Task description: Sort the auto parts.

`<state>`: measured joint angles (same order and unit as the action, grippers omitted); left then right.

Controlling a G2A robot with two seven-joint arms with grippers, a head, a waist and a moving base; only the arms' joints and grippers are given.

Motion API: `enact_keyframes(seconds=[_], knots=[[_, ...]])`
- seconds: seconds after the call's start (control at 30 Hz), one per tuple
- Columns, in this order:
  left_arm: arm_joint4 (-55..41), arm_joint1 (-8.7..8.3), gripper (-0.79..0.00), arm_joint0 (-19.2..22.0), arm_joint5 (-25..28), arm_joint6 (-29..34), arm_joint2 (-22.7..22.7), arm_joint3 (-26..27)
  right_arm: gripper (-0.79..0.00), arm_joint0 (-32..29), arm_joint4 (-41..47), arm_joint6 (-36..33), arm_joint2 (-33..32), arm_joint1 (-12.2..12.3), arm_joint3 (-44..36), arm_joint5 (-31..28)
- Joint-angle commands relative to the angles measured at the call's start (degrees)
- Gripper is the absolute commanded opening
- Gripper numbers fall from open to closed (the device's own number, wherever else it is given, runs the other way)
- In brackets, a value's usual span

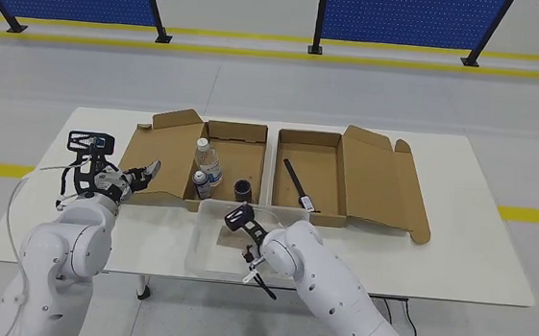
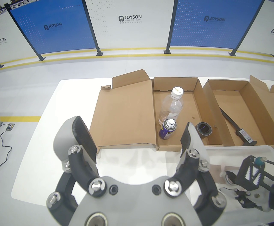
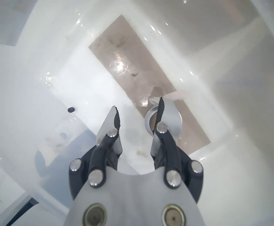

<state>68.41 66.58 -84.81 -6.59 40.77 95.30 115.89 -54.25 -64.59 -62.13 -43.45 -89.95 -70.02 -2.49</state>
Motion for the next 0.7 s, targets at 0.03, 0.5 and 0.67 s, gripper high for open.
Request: enact_keyframes(seconds=[0.03, 0.5, 0.67], knots=[[0.00, 0.00, 0.000, 0.00, 0.00, 0.00, 0.00, 0.00, -0.434, -0.05, 1.30, 0.16, -0.12, -0.14, -0.77, -0.06], [0.00, 0.00, 0.000, 0.00, 0.00, 0.00, 0.00, 0.00, -0.459, 0.95, -5.60, -0.71, -2.63, 0.98, 0.22, 0.90], [0.00, 0.00, 0.000, 0.00, 0.00, 0.00, 0.00, 0.00, -0.471, 0.50, -5.80, -0.55, -3.07, 1.10, 0.46, 0.79]])
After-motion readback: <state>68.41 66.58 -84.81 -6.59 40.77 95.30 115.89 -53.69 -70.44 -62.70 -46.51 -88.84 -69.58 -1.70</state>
